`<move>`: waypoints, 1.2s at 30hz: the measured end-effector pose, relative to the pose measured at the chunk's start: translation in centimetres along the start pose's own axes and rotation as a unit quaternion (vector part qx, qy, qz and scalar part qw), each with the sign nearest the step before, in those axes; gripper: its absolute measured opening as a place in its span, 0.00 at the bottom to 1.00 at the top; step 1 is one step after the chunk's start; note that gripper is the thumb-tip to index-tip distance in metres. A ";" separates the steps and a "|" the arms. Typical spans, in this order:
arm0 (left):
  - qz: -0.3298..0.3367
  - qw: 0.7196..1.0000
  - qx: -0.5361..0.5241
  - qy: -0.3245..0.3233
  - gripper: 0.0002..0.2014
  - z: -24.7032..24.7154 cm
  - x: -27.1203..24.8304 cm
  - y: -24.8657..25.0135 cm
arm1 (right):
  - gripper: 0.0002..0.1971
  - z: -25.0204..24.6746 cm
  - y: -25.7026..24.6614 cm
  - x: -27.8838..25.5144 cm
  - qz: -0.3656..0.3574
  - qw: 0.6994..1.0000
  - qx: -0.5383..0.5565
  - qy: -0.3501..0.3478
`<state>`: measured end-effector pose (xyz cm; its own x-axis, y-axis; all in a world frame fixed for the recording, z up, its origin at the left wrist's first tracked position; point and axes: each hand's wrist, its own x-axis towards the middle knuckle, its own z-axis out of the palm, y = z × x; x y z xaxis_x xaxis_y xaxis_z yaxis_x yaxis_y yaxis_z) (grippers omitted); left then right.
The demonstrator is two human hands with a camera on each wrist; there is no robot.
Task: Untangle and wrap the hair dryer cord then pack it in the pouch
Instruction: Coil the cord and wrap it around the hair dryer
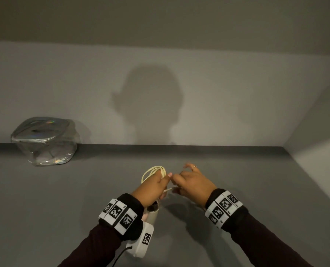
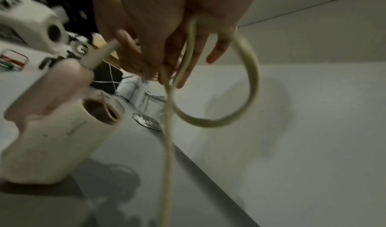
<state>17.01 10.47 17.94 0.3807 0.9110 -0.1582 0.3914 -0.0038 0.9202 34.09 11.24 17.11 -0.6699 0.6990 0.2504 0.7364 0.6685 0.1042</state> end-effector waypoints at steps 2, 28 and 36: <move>-0.001 0.999 -0.035 -0.013 0.12 0.2 -0.2 0.2 | 0.18 1.0 1.2 0.0 0.026 0.999 -0.032 0.023; -0.003 0.970 -0.220 -0.104 0.14 -2.4 -1.1 -1.2 | 0.19 1.5 0.7 4.6 0.326 0.804 0.493 0.065; 0.044 0.933 -0.345 -0.093 0.12 -0.9 -0.4 -1.5 | 0.16 4.1 -3.5 5.2 0.175 0.936 0.106 -0.288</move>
<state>15.55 10.50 16.96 0.5500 0.8321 -0.0721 -0.2559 0.2501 0.9338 27.66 13.60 14.13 -0.3755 0.8651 -0.3326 0.9260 0.3652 -0.0955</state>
